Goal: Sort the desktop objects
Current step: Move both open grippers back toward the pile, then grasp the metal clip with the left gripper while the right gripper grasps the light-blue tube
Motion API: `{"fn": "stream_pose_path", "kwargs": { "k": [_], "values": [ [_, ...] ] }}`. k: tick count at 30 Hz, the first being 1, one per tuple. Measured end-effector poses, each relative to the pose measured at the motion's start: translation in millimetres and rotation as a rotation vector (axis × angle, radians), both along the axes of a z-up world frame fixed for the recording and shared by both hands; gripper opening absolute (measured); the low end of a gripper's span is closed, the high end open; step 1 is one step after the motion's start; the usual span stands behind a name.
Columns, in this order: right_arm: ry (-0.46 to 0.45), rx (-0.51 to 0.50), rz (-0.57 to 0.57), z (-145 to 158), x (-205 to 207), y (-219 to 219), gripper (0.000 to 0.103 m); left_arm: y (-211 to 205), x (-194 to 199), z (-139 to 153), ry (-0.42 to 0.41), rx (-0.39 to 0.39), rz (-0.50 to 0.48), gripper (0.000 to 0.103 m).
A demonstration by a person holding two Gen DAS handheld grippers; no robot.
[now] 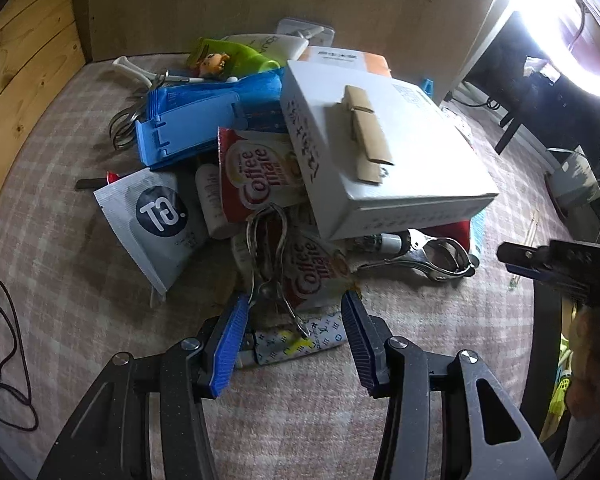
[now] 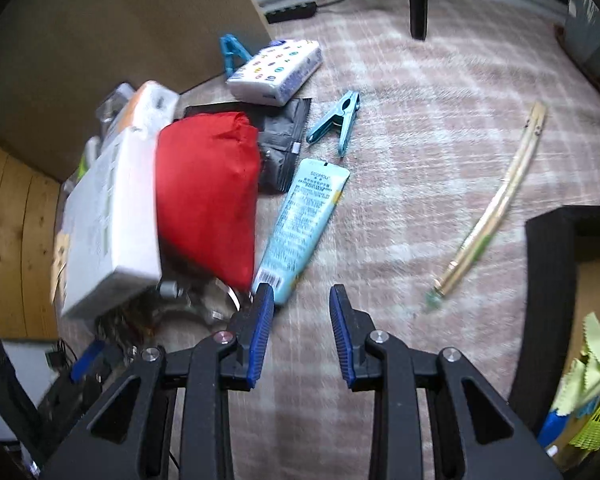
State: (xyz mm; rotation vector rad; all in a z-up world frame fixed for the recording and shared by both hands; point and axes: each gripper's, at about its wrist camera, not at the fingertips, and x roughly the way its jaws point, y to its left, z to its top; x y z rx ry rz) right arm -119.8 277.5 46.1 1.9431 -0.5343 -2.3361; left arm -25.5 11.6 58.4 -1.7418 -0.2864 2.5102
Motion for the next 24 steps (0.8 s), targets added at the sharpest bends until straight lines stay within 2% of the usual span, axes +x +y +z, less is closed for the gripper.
{"fn": "stream_pose_path", "kwargs": {
  "k": [4,13,21,23,24],
  "values": [
    [-0.029,-0.043,-0.020,-9.7,-13.1,-1.5,0.029,-0.3,-4.7,-3.2,-0.005,0.003,-0.002,0.045],
    [-0.051,-0.002,-0.003,-21.6,-25.4,-14.3,0.033,-1.9,-15.7,-15.2,-0.027,-0.008,0.023,0.045],
    [-0.041,0.086,0.051,-20.1,-21.7,-31.5,0.035,-4.3,-22.2,-23.8,-0.015,-0.035,0.032,0.045],
    [-0.035,0.117,0.070,-19.6,-17.1,-35.8,0.035,-9.1,-21.7,-25.3,-0.012,-0.025,0.035,0.033],
    [-0.033,0.127,0.077,-19.3,-14.1,-37.1,0.035,-11.5,-20.9,-25.5,-0.009,-0.021,0.035,0.030]
  ]
}}
